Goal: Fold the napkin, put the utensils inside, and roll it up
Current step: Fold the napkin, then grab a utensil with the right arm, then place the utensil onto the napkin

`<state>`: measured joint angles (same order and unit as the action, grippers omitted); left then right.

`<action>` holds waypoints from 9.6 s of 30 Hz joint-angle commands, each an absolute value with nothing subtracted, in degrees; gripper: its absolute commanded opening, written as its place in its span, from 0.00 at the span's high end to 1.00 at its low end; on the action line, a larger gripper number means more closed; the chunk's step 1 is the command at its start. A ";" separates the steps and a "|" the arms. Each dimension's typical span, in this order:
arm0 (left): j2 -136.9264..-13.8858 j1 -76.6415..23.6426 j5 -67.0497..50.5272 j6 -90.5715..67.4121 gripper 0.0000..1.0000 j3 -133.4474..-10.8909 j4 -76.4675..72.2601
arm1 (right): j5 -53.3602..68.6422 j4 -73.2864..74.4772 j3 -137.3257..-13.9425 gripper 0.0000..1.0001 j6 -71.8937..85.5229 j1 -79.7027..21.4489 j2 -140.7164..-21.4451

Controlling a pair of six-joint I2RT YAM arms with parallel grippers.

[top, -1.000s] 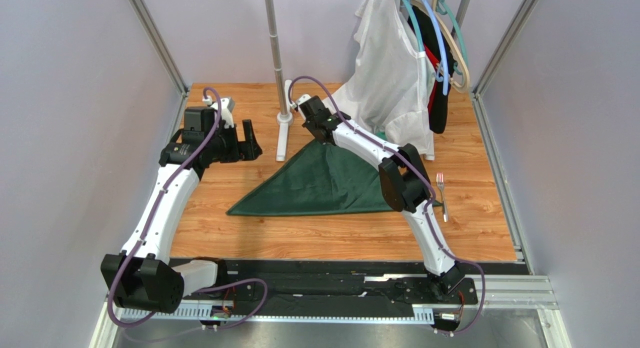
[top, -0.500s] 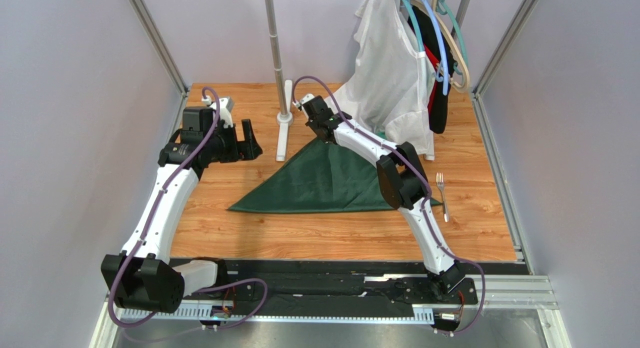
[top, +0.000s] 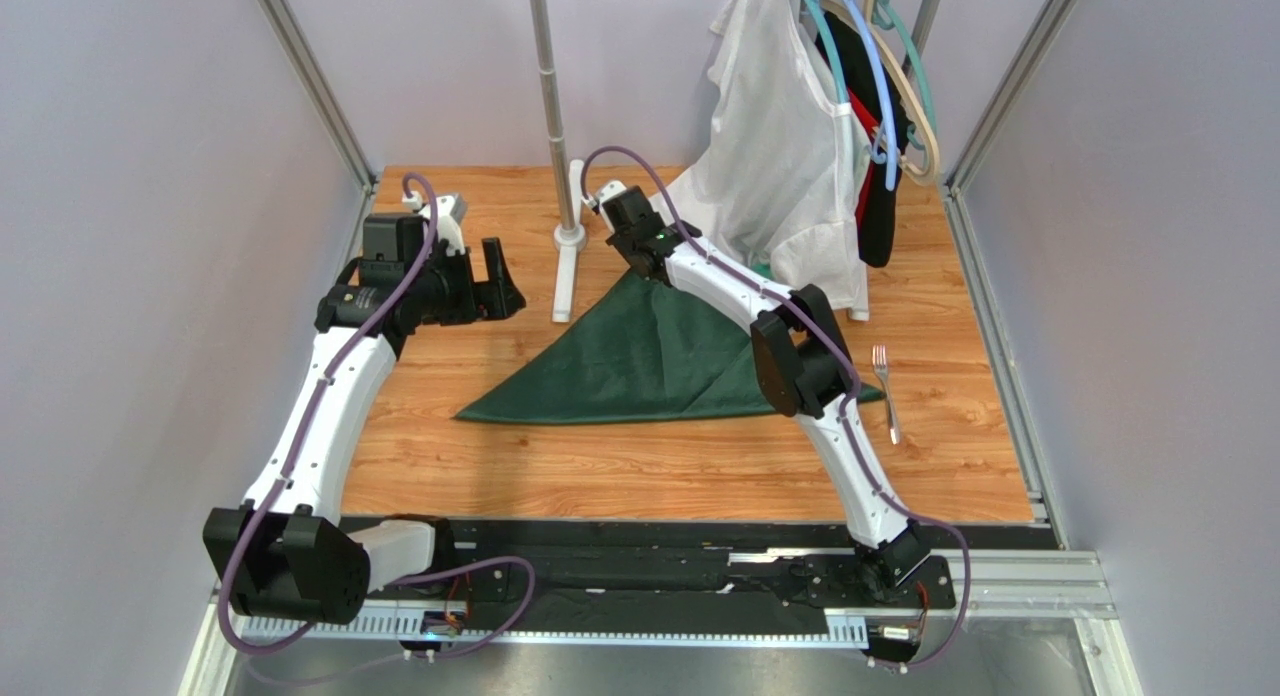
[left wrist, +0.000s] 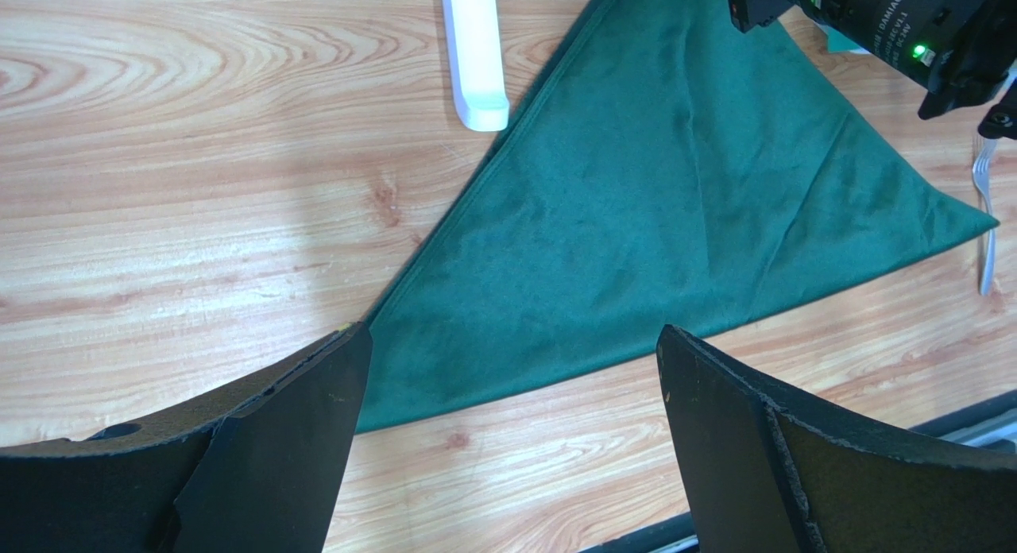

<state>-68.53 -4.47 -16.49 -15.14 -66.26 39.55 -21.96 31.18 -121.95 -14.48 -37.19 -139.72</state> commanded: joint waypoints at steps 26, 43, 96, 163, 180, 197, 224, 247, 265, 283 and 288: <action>-68.03 -3.60 -16.79 -16.52 0.01 -64.69 37.00 | -21.09 29.18 -117.71 0.34 -14.33 -38.41 -127.90; -68.19 -25.21 -8.35 -26.45 0.01 -58.36 23.13 | -19.50 31.19 -70.00 0.46 12.21 -35.43 -93.35; -87.45 -34.28 -15.21 -27.51 0.02 -54.05 5.98 | -9.92 19.41 -44.91 0.49 32.16 -8.35 -85.34; -68.47 -22.59 -13.27 -31.11 0.01 -41.93 8.26 | -10.81 26.81 -48.96 0.53 13.80 8.26 -83.67; -67.24 -22.41 -14.33 -31.20 0.01 -41.40 7.82 | -7.38 25.49 -49.39 0.58 11.34 9.40 -89.21; -66.27 -22.33 -14.50 -31.11 0.01 -41.31 8.09 | -10.28 28.65 -50.89 0.77 12.74 10.55 -92.20; -67.32 -22.15 -15.64 -31.29 0.01 -41.22 7.12 | -18.45 33.75 -53.70 1.00 14.33 12.22 -95.54; -68.29 -22.06 -17.49 -31.99 0.01 -41.48 5.80 | -15.48 42.63 -61.17 1.00 16.61 12.22 -81.04; -65.74 -22.06 -17.93 -32.61 0.01 -41.04 6.50 | -3.42 33.34 -46.59 1.00 44.18 -12.52 -61.27; -58.36 -22.06 -17.14 -32.87 0.01 -39.38 9.49 | -20.20 25.06 -53.98 1.00 68.36 -41.30 -79.64; -57.04 -22.06 -17.31 -32.96 0.01 -39.11 10.28 | -25.84 26.71 -56.16 1.00 78.38 -44.21 -81.91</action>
